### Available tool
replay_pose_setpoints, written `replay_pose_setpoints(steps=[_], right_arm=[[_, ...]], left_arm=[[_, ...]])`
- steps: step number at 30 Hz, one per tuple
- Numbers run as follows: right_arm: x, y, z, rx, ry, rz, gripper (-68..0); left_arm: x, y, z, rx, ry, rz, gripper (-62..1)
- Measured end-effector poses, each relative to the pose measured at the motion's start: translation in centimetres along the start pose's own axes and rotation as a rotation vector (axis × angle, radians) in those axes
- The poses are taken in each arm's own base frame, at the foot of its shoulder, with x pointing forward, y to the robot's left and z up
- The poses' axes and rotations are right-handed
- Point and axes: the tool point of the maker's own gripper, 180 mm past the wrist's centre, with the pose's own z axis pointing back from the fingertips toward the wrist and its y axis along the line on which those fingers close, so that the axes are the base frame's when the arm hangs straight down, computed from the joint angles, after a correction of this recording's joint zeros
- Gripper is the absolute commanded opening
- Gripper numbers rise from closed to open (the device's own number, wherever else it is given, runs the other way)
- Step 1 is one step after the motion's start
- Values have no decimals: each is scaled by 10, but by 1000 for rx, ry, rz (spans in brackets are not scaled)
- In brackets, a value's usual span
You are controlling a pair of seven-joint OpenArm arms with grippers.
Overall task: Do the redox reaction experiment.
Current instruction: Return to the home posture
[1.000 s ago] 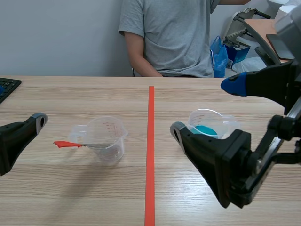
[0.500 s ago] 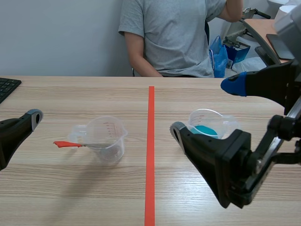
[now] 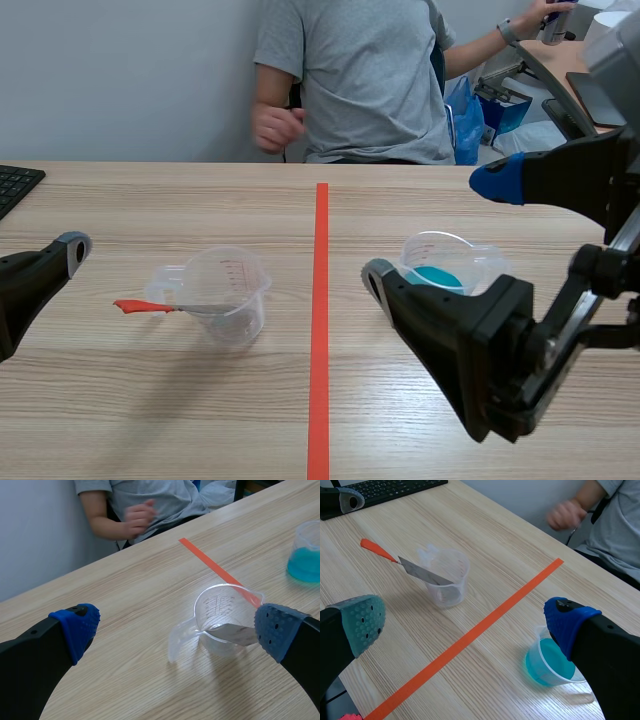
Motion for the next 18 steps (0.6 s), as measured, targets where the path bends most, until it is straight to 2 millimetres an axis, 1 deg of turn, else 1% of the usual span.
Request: replay_pose_setpoints(steps=[18], right_arm=[[0, 0, 0, 0, 0, 0, 4]], left_arm=[[2, 0, 1, -4, -9, 15, 14]])
